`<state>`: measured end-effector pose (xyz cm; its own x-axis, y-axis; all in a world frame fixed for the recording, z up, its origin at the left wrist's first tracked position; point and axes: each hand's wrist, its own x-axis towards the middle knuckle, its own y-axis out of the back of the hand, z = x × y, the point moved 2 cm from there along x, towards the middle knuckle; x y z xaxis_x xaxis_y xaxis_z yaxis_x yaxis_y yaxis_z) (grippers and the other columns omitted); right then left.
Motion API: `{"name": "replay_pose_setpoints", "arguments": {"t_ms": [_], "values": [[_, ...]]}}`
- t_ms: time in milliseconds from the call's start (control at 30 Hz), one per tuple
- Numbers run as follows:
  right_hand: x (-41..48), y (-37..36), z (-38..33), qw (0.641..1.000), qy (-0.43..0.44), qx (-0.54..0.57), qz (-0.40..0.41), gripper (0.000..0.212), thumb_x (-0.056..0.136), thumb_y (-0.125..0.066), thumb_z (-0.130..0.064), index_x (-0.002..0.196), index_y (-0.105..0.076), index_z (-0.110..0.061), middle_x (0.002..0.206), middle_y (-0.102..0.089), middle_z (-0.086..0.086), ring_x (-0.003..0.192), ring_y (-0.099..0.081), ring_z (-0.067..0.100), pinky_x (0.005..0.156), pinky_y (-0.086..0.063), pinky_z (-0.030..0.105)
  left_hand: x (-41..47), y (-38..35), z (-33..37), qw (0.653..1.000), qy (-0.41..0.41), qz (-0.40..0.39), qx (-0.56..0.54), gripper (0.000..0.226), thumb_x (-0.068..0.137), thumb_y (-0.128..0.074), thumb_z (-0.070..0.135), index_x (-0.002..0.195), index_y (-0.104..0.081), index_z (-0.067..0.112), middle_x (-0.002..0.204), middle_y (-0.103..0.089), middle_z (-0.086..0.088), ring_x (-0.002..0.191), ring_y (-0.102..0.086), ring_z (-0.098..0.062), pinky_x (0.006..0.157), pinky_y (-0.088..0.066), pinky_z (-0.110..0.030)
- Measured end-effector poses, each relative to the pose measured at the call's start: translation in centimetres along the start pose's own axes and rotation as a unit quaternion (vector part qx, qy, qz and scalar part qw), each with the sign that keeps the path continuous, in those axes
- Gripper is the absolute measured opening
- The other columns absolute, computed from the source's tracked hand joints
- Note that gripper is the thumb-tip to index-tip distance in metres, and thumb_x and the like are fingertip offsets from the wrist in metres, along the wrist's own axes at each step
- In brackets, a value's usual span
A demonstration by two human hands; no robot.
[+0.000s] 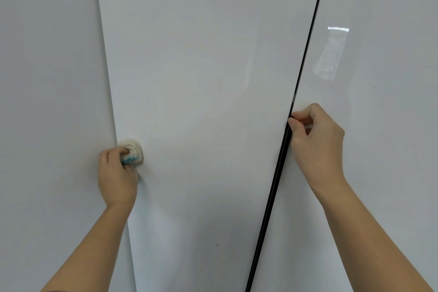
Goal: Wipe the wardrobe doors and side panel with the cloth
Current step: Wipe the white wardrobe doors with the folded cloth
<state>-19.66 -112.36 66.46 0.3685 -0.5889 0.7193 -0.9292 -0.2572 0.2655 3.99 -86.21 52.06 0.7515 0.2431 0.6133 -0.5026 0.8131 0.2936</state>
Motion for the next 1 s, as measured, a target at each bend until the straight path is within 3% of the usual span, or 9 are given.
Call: {"name": "replay_pose_setpoints", "arguments": {"t_ms": [167,333,433,567,733,900,1000], "values": [[0.1,0.0,0.2,1.0,0.005,0.0,-0.005,0.01,0.09,-0.059,-0.009,0.083,-0.059,-0.016,0.082,-0.063,-0.011,0.074,-0.057,0.008,0.071,-0.051,0.037,-0.5,-0.7,1.6,0.989,0.125,0.056,-0.05,0.042,0.09,-0.05,-0.003,0.131,-0.051,0.006,0.134,-0.049,-0.014,0.115,-0.052,-0.032,0.095,-0.042,-0.04],[0.1,-0.1,0.2,1.0,0.007,0.003,-0.006,0.009,0.089,-0.058,-0.009,0.084,-0.059,-0.016,0.084,-0.064,-0.008,0.076,-0.059,0.012,0.071,-0.052,0.04,-3.9,-1.5,4.2,0.992,0.101,0.042,-0.065,0.038,0.088,-0.055,0.001,0.124,-0.06,0.012,0.118,-0.054,-0.009,0.096,-0.058,-0.031,0.081,-0.043,-0.033],[0.0,-0.1,0.2,1.0,0.006,0.004,-0.005,0.008,0.09,-0.058,-0.009,0.085,-0.059,-0.016,0.084,-0.064,-0.007,0.077,-0.059,0.013,0.072,-0.052,0.04,-8.0,-2.4,7.8,0.995,0.013,0.023,-0.099,0.042,0.081,-0.059,-0.001,0.117,-0.067,0.018,0.099,-0.057,-0.003,0.083,-0.059,-0.027,0.07,-0.042,-0.03],[-0.1,-0.1,0.2,1.0,0.003,0.016,0.0,0.008,0.089,-0.058,-0.009,0.085,-0.06,-0.015,0.084,-0.064,-0.007,0.077,-0.059,0.012,0.073,-0.052,0.038,-13.7,-4.0,13.1,0.977,-0.183,0.005,-0.108,0.043,0.072,-0.057,0.0,0.108,-0.074,0.017,0.089,-0.064,0.0,0.078,-0.057,-0.022,0.058,-0.047,-0.03],[-0.2,-0.3,0.2,1.0,0.003,0.023,0.014,0.009,0.09,-0.059,-0.009,0.085,-0.06,-0.016,0.085,-0.064,-0.007,0.075,-0.058,0.006,0.071,-0.05,0.027,-17.2,-5.1,15.3,0.927,-0.365,-0.03,-0.077,0.025,0.087,-0.062,0.003,0.102,-0.073,0.021,0.09,-0.066,0.009,0.07,-0.051,-0.016,0.046,-0.043,-0.024],[-0.3,-0.3,0.0,1.0,-0.002,0.014,0.017,0.009,0.09,-0.058,-0.01,0.087,-0.06,-0.017,0.087,-0.065,-0.007,0.078,-0.059,0.01,0.074,-0.052,0.033,-16.0,-4.7,15.0,0.895,-0.434,-0.081,-0.063,0.028,0.092,-0.053,0.002,0.102,-0.074,0.018,0.088,-0.066,0.009,0.07,-0.05,-0.014,0.042,-0.043,-0.024],[-0.7,0.1,-0.2,1.0,0.01,-0.005,0.006,0.01,0.091,-0.058,-0.011,0.091,-0.06,-0.021,0.089,-0.064,-0.008,0.078,-0.057,0.006,0.077,-0.052,0.035,-13.6,-2.5,14.6,0.883,-0.445,-0.104,-0.104,0.034,0.078,-0.069,-0.005,0.104,-0.074,0.016,0.094,-0.067,0.003,0.076,-0.061,-0.016,0.045,-0.047,-0.024]]}}
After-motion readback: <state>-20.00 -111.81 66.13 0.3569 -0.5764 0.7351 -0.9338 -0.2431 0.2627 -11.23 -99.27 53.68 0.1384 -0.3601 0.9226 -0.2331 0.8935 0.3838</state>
